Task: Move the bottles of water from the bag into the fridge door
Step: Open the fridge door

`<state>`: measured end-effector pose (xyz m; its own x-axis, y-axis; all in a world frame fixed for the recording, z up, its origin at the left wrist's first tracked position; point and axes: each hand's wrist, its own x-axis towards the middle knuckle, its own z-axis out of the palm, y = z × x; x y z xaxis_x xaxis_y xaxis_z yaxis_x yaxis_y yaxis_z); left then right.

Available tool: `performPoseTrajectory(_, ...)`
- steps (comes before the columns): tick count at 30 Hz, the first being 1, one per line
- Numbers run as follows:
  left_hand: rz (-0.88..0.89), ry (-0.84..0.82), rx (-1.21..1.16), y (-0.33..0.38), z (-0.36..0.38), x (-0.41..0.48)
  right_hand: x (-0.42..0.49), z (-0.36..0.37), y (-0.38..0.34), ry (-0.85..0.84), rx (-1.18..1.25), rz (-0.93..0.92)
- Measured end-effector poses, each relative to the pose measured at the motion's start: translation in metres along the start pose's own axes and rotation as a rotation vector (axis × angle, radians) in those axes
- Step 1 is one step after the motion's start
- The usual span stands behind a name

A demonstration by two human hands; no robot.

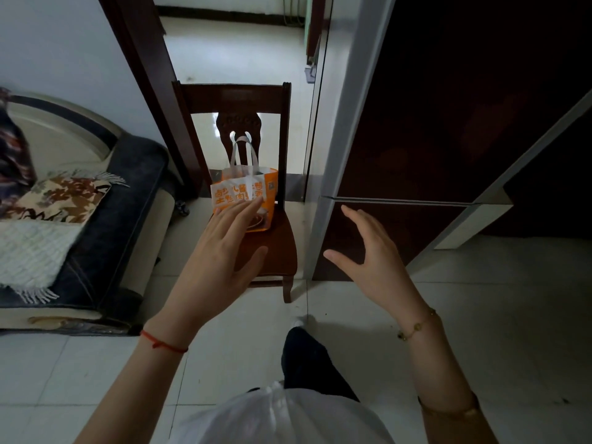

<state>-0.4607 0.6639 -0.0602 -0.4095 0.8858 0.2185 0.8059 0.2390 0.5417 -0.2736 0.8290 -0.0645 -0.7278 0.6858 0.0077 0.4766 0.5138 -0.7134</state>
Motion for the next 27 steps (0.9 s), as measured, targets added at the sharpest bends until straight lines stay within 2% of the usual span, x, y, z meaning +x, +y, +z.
performPoseTrajectory(7,0.005,-0.021,-0.012,-0.015,0.018,0.077,0.073,-0.015,0.018,0.024,-0.028,-0.023)
performPoseTrajectory(11,0.043,-0.024,-0.027,-0.010,0.030,0.135,0.116,-0.030,0.026,0.099,-0.048,-0.058)
performPoseTrajectory(16,0.085,0.031,-0.120,0.009,0.044,0.210,0.165,-0.050,0.035,0.211,-0.096,-0.109)
performPoseTrajectory(19,0.107,0.043,-0.253,0.011,0.058,0.254,0.188,-0.060,0.038,0.258,-0.104,-0.142)
performPoseTrajectory(27,0.149,0.077,-0.368,0.010,0.082,0.338,0.240,-0.066,0.036,0.286,-0.125,-0.166)
